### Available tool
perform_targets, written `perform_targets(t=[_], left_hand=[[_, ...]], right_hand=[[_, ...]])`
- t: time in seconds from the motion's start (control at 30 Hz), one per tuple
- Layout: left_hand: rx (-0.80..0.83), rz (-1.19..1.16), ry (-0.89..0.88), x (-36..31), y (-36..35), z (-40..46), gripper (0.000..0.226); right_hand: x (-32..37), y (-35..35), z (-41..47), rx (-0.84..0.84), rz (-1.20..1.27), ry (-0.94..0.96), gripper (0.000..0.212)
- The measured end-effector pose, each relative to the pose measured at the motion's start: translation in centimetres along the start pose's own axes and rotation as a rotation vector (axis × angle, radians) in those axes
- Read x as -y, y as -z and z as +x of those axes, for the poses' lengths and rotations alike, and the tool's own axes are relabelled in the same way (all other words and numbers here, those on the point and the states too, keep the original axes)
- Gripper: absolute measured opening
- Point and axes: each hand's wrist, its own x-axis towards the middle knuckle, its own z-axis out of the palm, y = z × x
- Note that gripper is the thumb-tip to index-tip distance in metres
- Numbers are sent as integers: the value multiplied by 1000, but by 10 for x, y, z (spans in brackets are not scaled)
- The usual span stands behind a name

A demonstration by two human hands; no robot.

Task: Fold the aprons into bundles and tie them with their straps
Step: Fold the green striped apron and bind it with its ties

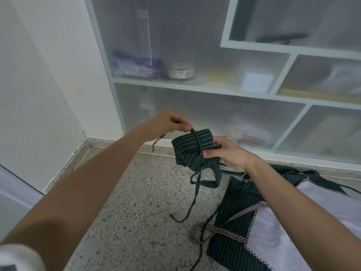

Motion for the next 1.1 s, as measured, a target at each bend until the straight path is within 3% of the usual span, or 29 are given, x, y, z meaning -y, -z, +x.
perform_targets(t=[0.13, 0.2, 0.4, 0.47, 0.53, 0.63, 0.73, 0.8, 1.0, 1.1], left_hand=[[-58, -349, 172, 17, -27, -5, 15], [-86, -390, 251, 22, -47, -8, 21], [-57, -336, 412, 26, -84, -10, 15], [-207, -291, 423, 19, -84, -10, 18], [-371, -406, 472, 11, -81, -10, 27], [-252, -542, 544, -2, -77, -9, 51], [-208, -512, 472, -6, -77, -9, 36], [-169, -634, 384, 0, -77, -13, 24], [-96, -823, 202, 15, -77, -23, 32], [-137, -809, 140, 14, -78, -22, 32]], right_hand=[[-9, 2, 2, -60, 221, 37, 50], [-11, 2, 4, -132, 276, 74, 60], [-8, -4, 5, -380, 337, 110, 21], [-10, -1, 8, -509, 262, 112, 19], [-10, 1, 9, -584, 206, 103, 23], [-12, -1, 7, -566, 211, 96, 29], [-10, -4, 6, -526, 273, 80, 29], [-7, -2, 5, -518, 333, 70, 31], [-3, 3, 5, -415, 402, 21, 40], [2, 0, 7, -435, 386, 45, 26]])
